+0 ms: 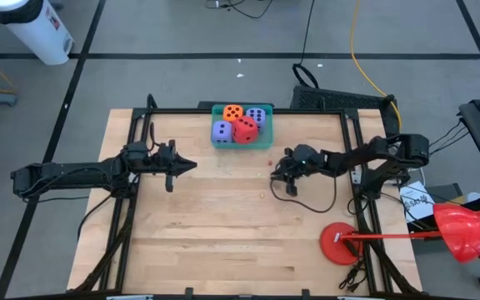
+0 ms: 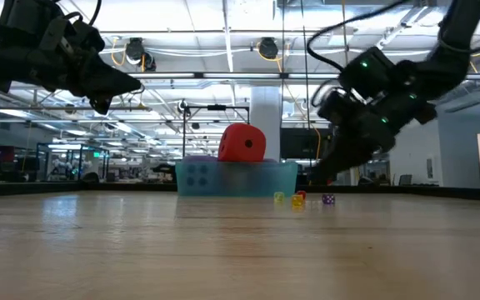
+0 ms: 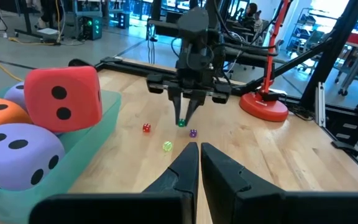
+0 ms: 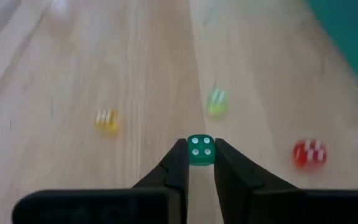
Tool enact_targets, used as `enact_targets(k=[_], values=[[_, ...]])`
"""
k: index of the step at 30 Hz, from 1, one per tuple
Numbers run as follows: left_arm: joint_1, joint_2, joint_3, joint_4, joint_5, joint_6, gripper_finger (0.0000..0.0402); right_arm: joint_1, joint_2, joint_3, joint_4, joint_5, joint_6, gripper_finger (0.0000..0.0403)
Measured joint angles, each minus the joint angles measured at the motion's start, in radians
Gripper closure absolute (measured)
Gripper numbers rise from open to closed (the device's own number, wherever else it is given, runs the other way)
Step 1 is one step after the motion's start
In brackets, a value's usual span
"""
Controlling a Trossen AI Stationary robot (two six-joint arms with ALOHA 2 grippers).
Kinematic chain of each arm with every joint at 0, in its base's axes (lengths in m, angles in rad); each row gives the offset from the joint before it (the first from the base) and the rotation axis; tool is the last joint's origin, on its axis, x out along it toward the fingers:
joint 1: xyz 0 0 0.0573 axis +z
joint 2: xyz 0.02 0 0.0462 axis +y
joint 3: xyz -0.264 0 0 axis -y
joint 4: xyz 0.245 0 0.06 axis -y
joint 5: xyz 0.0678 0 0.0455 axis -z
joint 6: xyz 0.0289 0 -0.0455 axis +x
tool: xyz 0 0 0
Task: Pick & Place Dice
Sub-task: Put the green dice into the green bin
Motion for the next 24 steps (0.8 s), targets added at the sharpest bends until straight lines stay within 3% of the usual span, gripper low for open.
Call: enact_targets(k=[2,10,24], values=[[0.0,0.0,0.0,0.003,-0.001,0.004,0.0376,0.0,-0.001,0.067,-0.062,0.013,0.0,0.0353],[0.0,0.0,0.0,0.002,-0.007,0.008,0.0376,-0.062,-0.002,0.301,-0.206,0.291,-0.002,0.0361],[0.0,0.0,0.0,0.007,0.0,0.007,0.0376,-0.206,0.071,0.328,-0.211,0.314,-0.013,0.0339]])
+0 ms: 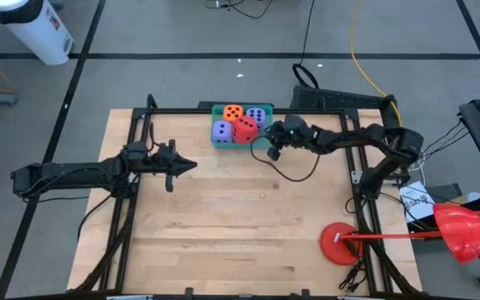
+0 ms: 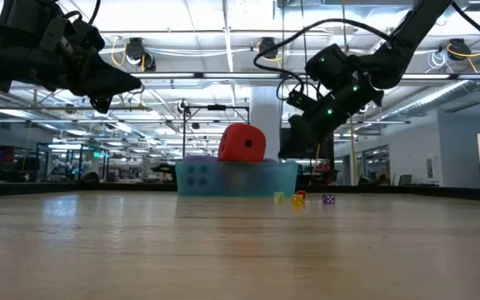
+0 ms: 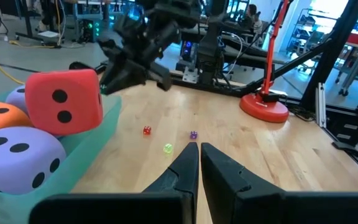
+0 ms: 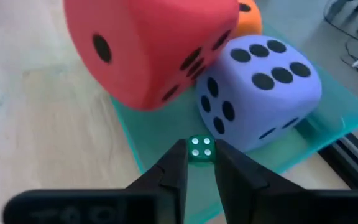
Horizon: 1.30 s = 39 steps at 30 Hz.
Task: Pick & Place Dice
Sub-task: Put the green dice into the green bin
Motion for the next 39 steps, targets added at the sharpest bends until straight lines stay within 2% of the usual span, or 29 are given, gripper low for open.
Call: enact_targets(k=[3,9,11,13,17,21,24,30,31,35,37,39], values=[[0.0,0.0,0.0,0.014,0.0,0.001,0.0376,0.002,0.028,0.0,0.019,0.0,-0.041,0.0286],[0.0,0.0,0.0,0.019,0.001,0.0,0.0376,0.015,0.034,0.0,0.058,0.008,-0.061,0.0145],[0.0,0.0,0.0,0.016,0.001,0.001,0.0376,0.022,0.031,0.0,0.059,0.037,-0.074,0.0116],[0.0,0.0,0.0,0.015,0.001,0.0,0.0376,0.029,0.03,0.0,0.057,0.052,-0.109,0.0104],[0.0,0.0,0.0,0.012,0.002,0.0,0.0376,0.048,0.025,0.0,0.059,0.052,-0.167,0.0113],[0.0,0.0,0.0,0.012,0.002,0.0,0.0376,0.05,0.025,0.0,0.058,0.053,-0.163,0.0151],[0.0,0.0,0.0,0.01,0.002,0.0,0.0376,0.043,0.025,0.0,0.058,0.062,-0.147,0.0204],[0.0,0.0,0.0,0.005,0.003,0.0,0.0376,0.041,0.025,0.0,0.057,0.132,-0.171,0.0358],[0.0,0.0,0.0,0.005,0.003,-0.001,0.0376,0.041,0.025,0.0,0.057,0.132,-0.177,0.037],[0.0,0.0,0.0,0.006,0.003,-0.002,0.0376,0.041,0.025,0.0,0.057,0.132,-0.152,0.0358],[0.0,0.0,0.0,0.006,0.003,-0.002,0.0376,0.042,0.025,0.0,0.057,0.132,-0.131,0.0316],[0.0,0.0,0.0,0.006,0.003,-0.002,0.0376,0.043,0.025,0.0,0.057,0.119,-0.129,0.0258]])
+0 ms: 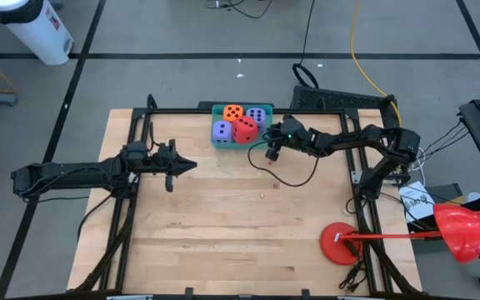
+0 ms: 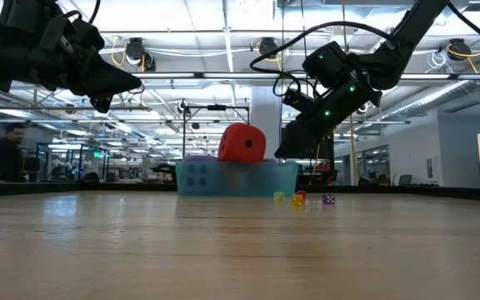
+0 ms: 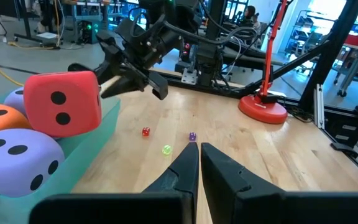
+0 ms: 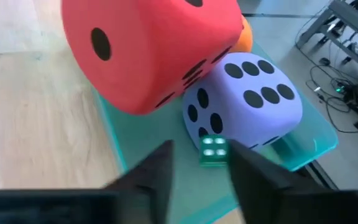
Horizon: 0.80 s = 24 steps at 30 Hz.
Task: Pick & Place Dice
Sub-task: Put the green dice into the green bin
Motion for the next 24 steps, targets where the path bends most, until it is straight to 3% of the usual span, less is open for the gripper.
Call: enact_targets(k=[5,8,11,15,24], values=[[0.0,0.0,0.0,0.0,0.0,0.0,0.0376,0.007,0.0,0.0,0.0,-0.016,0.004,0.011],[0.0,0.0,0.0,0.0,0.0,0.0,0.0376,0.007,0.0,0.0,0.0,-0.022,0.008,0.0062],[0.0,0.0,0.0,-0.008,-0.002,-0.001,0.0376,0.006,0.0,0.0,0.0,-0.066,0.007,0.0058],[0.0,0.0,0.0,-0.035,-0.047,-0.059,0.0376,0.006,0.0,0.0,0.0,-0.145,-0.019,0.0084],[-0.055,0.084,0.042,-0.034,-0.205,-0.152,0.0376,0.014,0.0,0.0,0.023,-0.145,-0.088,0.0088]])
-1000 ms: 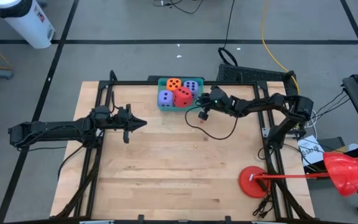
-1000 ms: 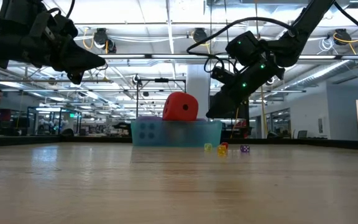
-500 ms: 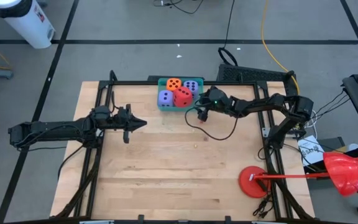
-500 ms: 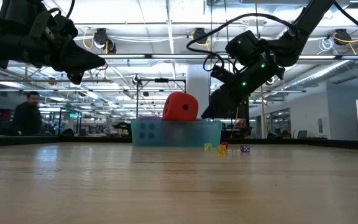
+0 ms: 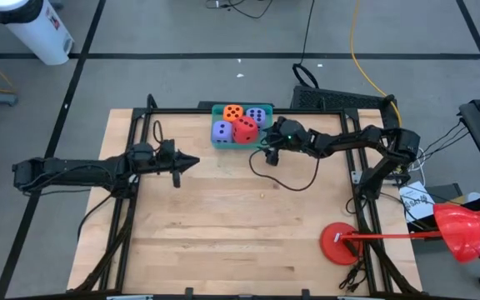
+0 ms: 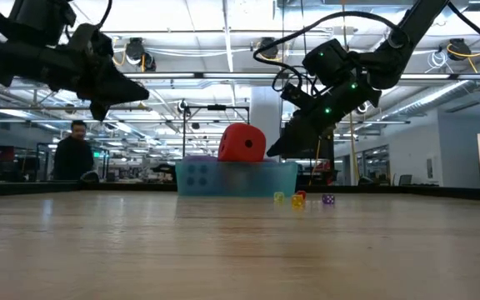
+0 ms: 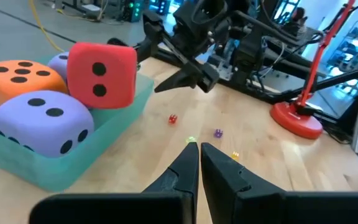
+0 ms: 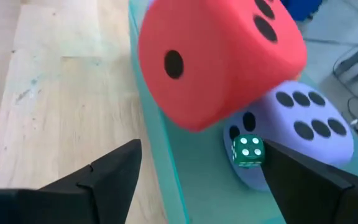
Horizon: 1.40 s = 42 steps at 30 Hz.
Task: Pick & Place Dice
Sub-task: Put the green dice into the green bin, then put the violet dice into the green bin
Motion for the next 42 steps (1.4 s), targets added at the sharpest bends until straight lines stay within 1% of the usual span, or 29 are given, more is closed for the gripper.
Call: enact_targets(k=[4,7,9,11,13,15,17,20,23,26,28,31,35,37,38,40,42], values=[[-0.054,0.076,0.07,-0.002,-0.094,0.0,0.0377,0.014,0.0,0.0,0.035,0.001,-0.036,0.0079],[-0.081,0.161,0.153,-0.002,-0.149,0.02,0.0393,0.026,0.0,0.0,0.054,0.007,-0.055,0.0076],[-0.088,0.23,0.221,-0.003,-0.171,0.039,0.0396,0.032,-0.003,0.0,0.06,0.016,-0.067,0.0076],[-0.081,0.302,0.293,-0.011,-0.173,0.064,0.0395,0.04,-0.013,-0.001,0.061,0.065,-0.086,0.0076],[-0.07,0.373,0.366,-0.026,-0.173,0.084,0.0397,0.048,-0.021,-0.001,0.059,0.14,-0.108,0.0075],[-0.055,0.444,0.442,-0.05,-0.173,0.1,0.0398,0.052,-0.047,-0.002,0.017,0.188,-0.112,0.0075],[-0.036,0.515,0.509,-0.069,-0.165,0.109,0.0396,0.051,-0.068,-0.001,0.01,0.188,-0.111,0.0075],[-0.011,0.601,0.582,-0.086,-0.123,0.131,0.0399,0.049,-0.093,-0.002,-0.039,0.183,-0.095,0.0075],[0.002,0.636,0.614,-0.084,-0.103,0.153,0.0398,0.049,-0.102,0.0,-0.057,0.183,-0.089,0.0075],[-0.002,0.616,0.611,-0.079,-0.104,0.181,0.0399,0.047,-0.133,-0.017,-0.106,0.171,-0.075,0.0076],[-0.012,0.566,0.591,-0.086,-0.104,0.195,0.0399,0.04,-0.163,-0.044,-0.078,0.114,-0.049,0.0077],[-0.035,0.466,0.533,-0.079,-0.102,0.216,0.0399,0.015,-0.249,-0.107,-0.047,0.005,0.008,0.008],[-0.062,0.332,0.41,-0.083,-0.118,0.21,0.04,-0.023,-0.388,-0.222,0.058,-0.152,0.088,0.0086],[-0.077,0.266,0.339,-0.074,-0.138,0.195,0.04,-0.036,-0.447,-0.262,0.062,-0.232,0.122,0.0087],[-0.08,0.236,0.302,-0.058,-0.146,0.194,0.0399,-0.036,-0.47,-0.272,0.054,-0.258,0.132,0.0087],[-0.089,0.19,0.218,-0.001,-0.151,0.214,0.04,-0.024,-0.504,-0.286,0.022,-0.27,0.138,0.0087],[-0.095,0.169,0.137,0.109,-0.14,0.219,0.04,-0.004,-0.516,-0.295,-0.014,-0.302,0.142,0.0087]])
